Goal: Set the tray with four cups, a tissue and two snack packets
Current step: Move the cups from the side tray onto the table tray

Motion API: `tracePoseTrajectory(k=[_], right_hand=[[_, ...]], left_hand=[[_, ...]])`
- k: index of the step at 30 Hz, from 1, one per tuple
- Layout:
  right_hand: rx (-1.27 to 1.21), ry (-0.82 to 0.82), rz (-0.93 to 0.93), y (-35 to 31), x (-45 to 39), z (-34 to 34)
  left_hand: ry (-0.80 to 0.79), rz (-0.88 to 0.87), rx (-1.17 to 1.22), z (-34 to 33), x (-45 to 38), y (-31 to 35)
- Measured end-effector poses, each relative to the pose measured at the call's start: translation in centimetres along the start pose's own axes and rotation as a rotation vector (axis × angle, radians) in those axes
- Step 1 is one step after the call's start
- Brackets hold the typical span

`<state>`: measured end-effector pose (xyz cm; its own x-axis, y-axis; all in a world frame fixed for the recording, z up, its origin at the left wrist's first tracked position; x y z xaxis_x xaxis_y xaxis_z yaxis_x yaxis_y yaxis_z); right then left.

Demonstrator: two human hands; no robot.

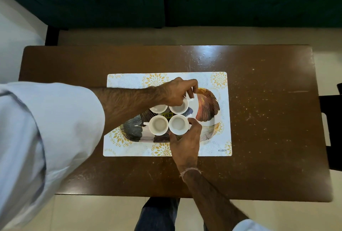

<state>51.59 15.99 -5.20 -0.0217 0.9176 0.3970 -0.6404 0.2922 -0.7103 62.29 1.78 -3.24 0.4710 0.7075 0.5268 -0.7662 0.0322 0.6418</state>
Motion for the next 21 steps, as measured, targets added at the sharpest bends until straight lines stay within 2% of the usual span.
tracePoseTrajectory(k=[9,16,21], right_hand=[[-0.039,-0.042,-0.043,-0.1,-0.4,0.0],[0.006,-0.105,-0.024,-0.8,-0.2,1.5],[0.033,-0.147,-0.007,-3.0,-1.1,5.2]], left_hand=[[-0.018,0.026,0.073,0.3,0.2,0.1],[0.118,0.11,0.105,2.3,1.7,-0.8],[0.136,0.189,0.096,4.7,3.5,0.0]])
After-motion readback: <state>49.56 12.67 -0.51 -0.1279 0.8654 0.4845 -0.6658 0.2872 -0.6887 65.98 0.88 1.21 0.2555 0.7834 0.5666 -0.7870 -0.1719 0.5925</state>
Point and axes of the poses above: each hand's wrist, its own x-axis away from the middle knuckle, its own z-axis out of the back of the hand, y = z × x, the point moved 6 cm from there along -x, towards the middle knuckle, and after that the axes turned 8 degrees about -y, right-handed, at the moved point
